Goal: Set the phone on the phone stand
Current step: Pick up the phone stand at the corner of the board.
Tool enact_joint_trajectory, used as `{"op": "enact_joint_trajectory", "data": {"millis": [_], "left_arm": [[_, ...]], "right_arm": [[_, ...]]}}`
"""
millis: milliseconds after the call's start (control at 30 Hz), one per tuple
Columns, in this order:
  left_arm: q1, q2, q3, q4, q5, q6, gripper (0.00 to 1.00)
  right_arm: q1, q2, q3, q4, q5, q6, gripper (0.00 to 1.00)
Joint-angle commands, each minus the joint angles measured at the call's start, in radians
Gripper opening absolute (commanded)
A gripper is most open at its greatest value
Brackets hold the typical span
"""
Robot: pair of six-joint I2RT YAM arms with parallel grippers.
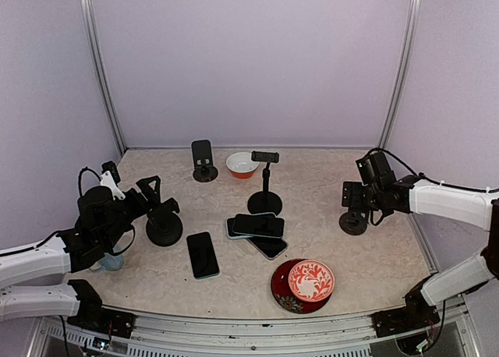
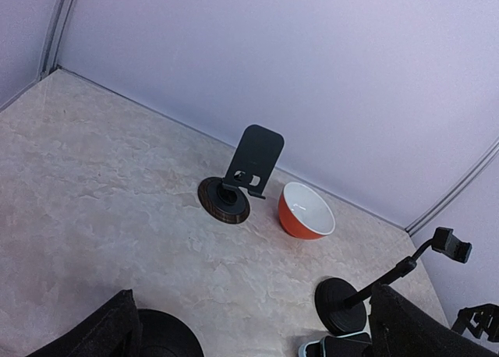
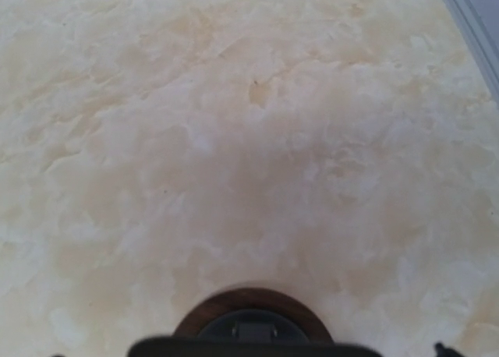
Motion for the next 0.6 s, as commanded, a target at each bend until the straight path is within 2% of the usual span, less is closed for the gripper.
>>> {"op": "enact_joint_trajectory", "data": {"millis": [0, 167, 300, 533, 567], "left_arm": [[-0.001, 0.039, -0.041, -0.197, -0.025, 0.064, 0.99], [0.000, 0.037, -0.041, -0.198, -0.028, 0.065, 0.99], [0.000, 0.041, -0.041, -0.197, -0.028, 0.065, 0.99], [0.001, 0.046, -0.040, -0.194, -0.026, 0.065, 0.99], [0.000, 0.046, -0.041, -0.194, -0.025, 0.065, 0.99]], "right_arm": [[-0.017, 0.057, 0.011, 0.060, 0.006, -0.017, 1.00], [-0.021, 0.106, 0.024, 0.077, 0.022, -0.007, 1.00], [-0.024, 0.116, 0.020, 0.107, 0.014, -0.014, 0.93], [-0.025, 0.099, 0.014, 0.133, 0.007, -0.022, 0.54], [-0.025, 0.097, 0.021, 0.129, 0.007, -0.022, 0.46]]}}
